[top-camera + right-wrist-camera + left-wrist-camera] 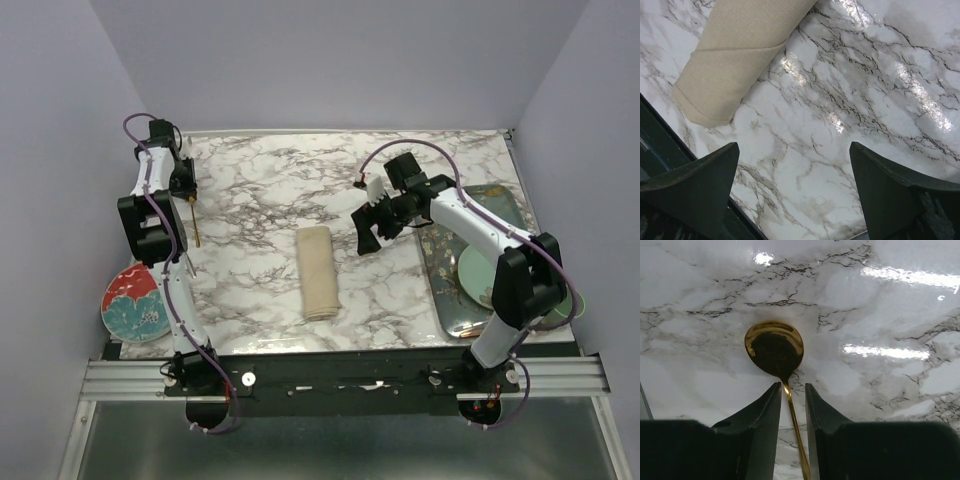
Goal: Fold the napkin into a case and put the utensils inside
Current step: Pick up the spoon from the corner of the board.
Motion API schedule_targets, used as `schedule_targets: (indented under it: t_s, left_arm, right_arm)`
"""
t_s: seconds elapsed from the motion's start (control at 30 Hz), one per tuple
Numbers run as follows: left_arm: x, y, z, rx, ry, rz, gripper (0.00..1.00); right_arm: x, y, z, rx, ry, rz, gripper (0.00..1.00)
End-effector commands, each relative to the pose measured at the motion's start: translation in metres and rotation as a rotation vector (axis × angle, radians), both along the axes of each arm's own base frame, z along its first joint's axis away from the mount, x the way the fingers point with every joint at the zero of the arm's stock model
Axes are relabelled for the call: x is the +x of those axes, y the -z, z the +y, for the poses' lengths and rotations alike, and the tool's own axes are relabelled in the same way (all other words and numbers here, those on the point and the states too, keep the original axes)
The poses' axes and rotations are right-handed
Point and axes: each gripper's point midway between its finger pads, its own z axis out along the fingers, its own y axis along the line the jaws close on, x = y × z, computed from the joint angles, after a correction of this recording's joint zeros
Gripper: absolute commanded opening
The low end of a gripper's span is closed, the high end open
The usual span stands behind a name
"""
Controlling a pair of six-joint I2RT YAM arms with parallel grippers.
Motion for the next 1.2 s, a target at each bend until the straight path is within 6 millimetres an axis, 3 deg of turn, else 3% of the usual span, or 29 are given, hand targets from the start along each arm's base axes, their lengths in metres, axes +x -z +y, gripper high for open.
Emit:
schedule_targets:
  t_s: [0.0,0.17,0.43,0.5,0.63,0.67,0.77,0.87,0.93,1.0,1.17]
  left_arm:
    - [0.0,0.024,0.011,0.064,-0.005,0.057,0.34]
    - [-0.009,0.035,0.002,0.04,0.011,0.09,0.34]
    - [-0.04,0.051,-0.021,-0.043,-0.045,0.18,0.26]
    - [-0.047,0.053,-0.03,-0.083,-0.064,0.195,0.21]
    - [-0.055,0.056,-0.046,-0.115,-0.072,0.219,0.0]
    - [-0.056,0.056,-0.049,-0.118,-0.073,0.223,0.0]
    - [-0.058,0.045,-0.057,-0.106,-0.079,0.207,0.0]
    - [-0.048,0.018,-0.068,-0.108,-0.101,0.12,0.0]
    - [-0.039,-0.011,-0.075,-0.115,-0.11,0.011,0.0]
    - [-0.035,-0.038,-0.093,-0.126,-0.107,-0.081,0.0]
    - [-0.046,-0.072,-0.143,-0.167,-0.113,-0.17,0.0]
  right_arm:
    - [0.01,0.0,0.0,-0.019,0.029,0.009,1.0]
    - [0.016,0.0,0.0,-0.027,0.026,0.001,1.0]
    - [0.02,-0.003,-0.001,-0.028,0.025,-0.004,1.0]
    - [0.019,-0.003,-0.002,-0.027,0.023,-0.001,1.0]
    - [0.018,-0.002,-0.005,-0.026,0.025,-0.001,1.0]
    - [0.017,-0.003,-0.006,-0.027,0.026,-0.002,1.0]
    - [0.015,-0.006,-0.009,-0.023,0.027,-0.009,1.0]
    - [0.012,-0.004,-0.013,-0.027,0.025,-0.011,1.0]
    - [0.011,-0.005,-0.014,-0.022,0.027,-0.017,1.0]
    - [0.011,-0.005,-0.014,-0.017,0.029,-0.021,1.0]
    - [0.011,-0.004,-0.013,-0.007,0.04,-0.021,1.0]
